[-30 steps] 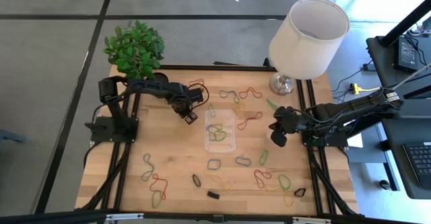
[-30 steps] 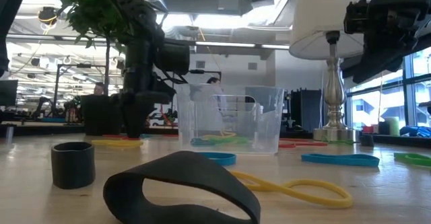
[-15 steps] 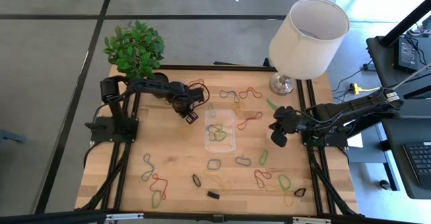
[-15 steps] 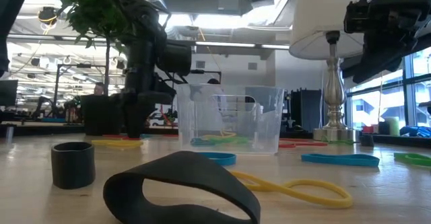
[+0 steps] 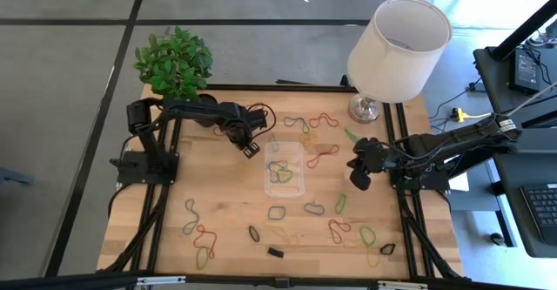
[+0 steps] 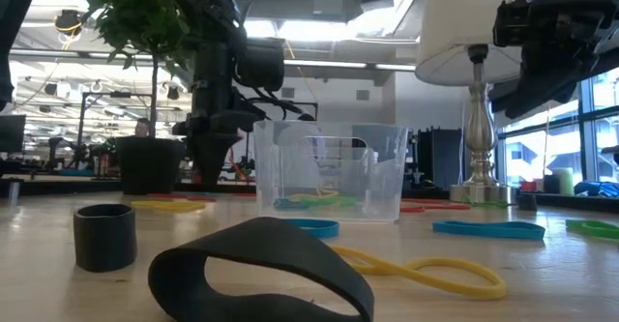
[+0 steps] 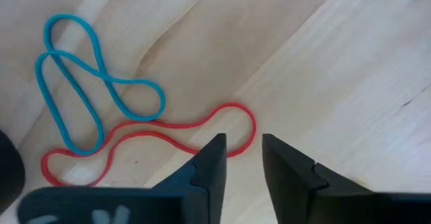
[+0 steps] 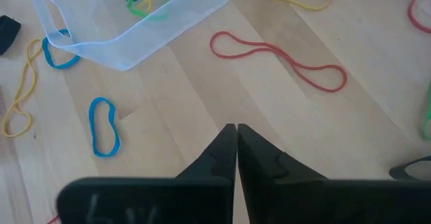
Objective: Pick and place rubber bands into bin
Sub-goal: Put the red rubber band into the transparent container
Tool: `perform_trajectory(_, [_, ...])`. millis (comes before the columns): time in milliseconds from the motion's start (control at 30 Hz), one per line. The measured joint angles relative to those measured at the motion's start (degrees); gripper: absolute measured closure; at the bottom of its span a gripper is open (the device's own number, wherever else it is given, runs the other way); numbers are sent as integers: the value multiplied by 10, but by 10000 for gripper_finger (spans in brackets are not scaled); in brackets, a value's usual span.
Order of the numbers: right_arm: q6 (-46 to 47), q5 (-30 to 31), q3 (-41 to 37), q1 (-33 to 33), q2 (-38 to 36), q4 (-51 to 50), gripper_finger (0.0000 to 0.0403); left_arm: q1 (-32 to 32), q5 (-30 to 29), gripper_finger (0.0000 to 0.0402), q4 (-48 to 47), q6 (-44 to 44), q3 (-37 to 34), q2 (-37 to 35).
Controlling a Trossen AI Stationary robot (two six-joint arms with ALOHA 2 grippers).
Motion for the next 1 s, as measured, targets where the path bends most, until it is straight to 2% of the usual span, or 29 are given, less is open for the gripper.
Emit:
perform_trajectory(167, [-1,0,0,0,0,2,384,-1,-6,272,2,-1,0,0])
perform_trajectory(300, [-2,0,0,0,0,3,384,-4,-16,261,5,-2,-7,0])
perform_trajectory(700, [-2,0,0,0,0,12,384,-11,-16,267,104,-2,-79,-5])
perform_trajectory(867, [0,0,0,0,0,17,384,-11,-10,269,117,-2,-94,-3])
perform_trajectory(1000, [0,0,0,0,0,32,384,-11,0,292,120,8,-100,-3])
